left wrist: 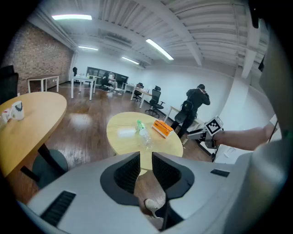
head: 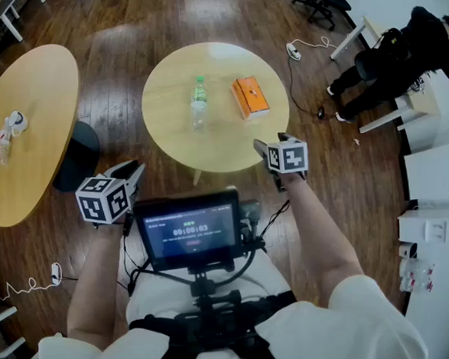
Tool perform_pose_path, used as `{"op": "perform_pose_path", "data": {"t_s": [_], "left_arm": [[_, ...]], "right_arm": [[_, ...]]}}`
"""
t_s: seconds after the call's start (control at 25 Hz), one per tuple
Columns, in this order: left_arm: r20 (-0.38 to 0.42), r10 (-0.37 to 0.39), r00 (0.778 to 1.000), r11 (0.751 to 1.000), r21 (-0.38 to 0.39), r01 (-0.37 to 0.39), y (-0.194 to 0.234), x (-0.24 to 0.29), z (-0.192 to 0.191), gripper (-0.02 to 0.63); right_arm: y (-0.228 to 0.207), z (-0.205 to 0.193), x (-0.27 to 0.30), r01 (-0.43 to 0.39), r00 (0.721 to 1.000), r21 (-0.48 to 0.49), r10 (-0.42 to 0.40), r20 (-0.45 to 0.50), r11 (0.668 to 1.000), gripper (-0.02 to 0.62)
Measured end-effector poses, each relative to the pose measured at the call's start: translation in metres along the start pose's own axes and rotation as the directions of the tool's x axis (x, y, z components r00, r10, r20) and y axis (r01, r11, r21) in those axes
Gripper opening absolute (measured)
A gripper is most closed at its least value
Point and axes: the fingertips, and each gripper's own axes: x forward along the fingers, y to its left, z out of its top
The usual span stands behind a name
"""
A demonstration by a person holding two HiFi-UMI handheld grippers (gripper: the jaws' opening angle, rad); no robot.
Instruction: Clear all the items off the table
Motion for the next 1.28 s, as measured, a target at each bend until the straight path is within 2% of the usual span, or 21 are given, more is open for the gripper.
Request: {"op": "perform_pose_path", "data": {"t_s": [0.04, 0.08, 0.28, 0.32, 0.44, 0.56, 0.68, 0.8, 0.92, 1.0, 1.2, 1.28], "left_arm": [[-0.004, 0.008, 1.000, 1.000, -0.013, -0.008, -0.003, -0.004, -0.004, 0.087], [-0.008, 0.016, 1.000, 1.000, -0.025, -0.016, -0.006, -0.008, -0.008, 0.087], [-0.020, 0.073, 0.997, 0.993, -0.090, -0.075, -0.010, -0.014, -0.020, 0.087], [-0.024, 0.091, 0.996, 0.990, -0.106, -0.093, -0.011, -0.012, -0.021, 0.087], [-0.040, 0.143, 0.989, 0.980, -0.134, -0.147, -0.018, -0.003, -0.021, 0.087], [-0.047, 0.179, 0.983, 0.971, -0.154, -0.184, -0.030, 0.000, -0.024, 0.087], [-0.050, 0.213, 0.976, 0.961, -0.170, -0.219, -0.037, -0.001, -0.027, 0.087], [-0.059, 0.247, 0.967, 0.951, -0.179, -0.253, -0.039, -0.003, -0.032, 0.087], [-0.060, 0.269, 0.961, 0.943, -0.188, -0.275, -0.041, -0.010, -0.040, 0.087], [-0.050, 0.279, 0.959, 0.939, -0.194, -0.283, -0.046, -0.019, -0.045, 0.087], [-0.030, 0.281, 0.959, 0.941, -0.189, -0.281, -0.052, -0.031, -0.047, 0.087], [-0.035, 0.277, 0.960, 0.941, -0.191, -0.278, -0.050, -0.031, -0.047, 0.087]], "right_arm": [[-0.003, 0.004, 0.004, -0.005, 1.000, -0.006, 0.005, -0.003, 1.000, 0.368], [-0.006, 0.008, 0.008, -0.011, 1.000, -0.010, 0.011, -0.007, 1.000, 0.403], [-0.024, 0.048, 0.049, -0.056, 0.998, -0.022, 0.055, -0.024, 0.998, 0.416], [-0.029, 0.057, 0.062, -0.071, 0.997, -0.033, 0.070, -0.036, 0.997, 0.467], [-0.042, 0.080, 0.100, -0.087, 0.994, -0.098, 0.080, -0.075, 0.991, 0.472], [-0.048, 0.079, 0.132, -0.090, 0.985, -0.169, 0.063, -0.158, 0.981, 0.472], [-0.049, 0.066, 0.155, -0.069, 0.970, -0.230, 0.012, -0.241, 0.971, 0.472], [-0.052, 0.065, 0.166, -0.051, 0.967, -0.251, -0.016, -0.256, 0.967, 0.472], [-0.047, 0.067, 0.169, -0.068, 0.971, -0.253, 0.006, -0.237, 0.965, 0.474], [-0.044, 0.064, 0.164, -0.080, 0.973, -0.250, 0.021, -0.230, 0.965, 0.465], [-0.041, 0.064, 0.148, -0.074, 0.979, -0.225, 0.027, -0.203, 0.971, 0.370], [-0.038, 0.069, 0.146, -0.088, 0.981, -0.211, 0.048, -0.187, 0.973, 0.354]]}}
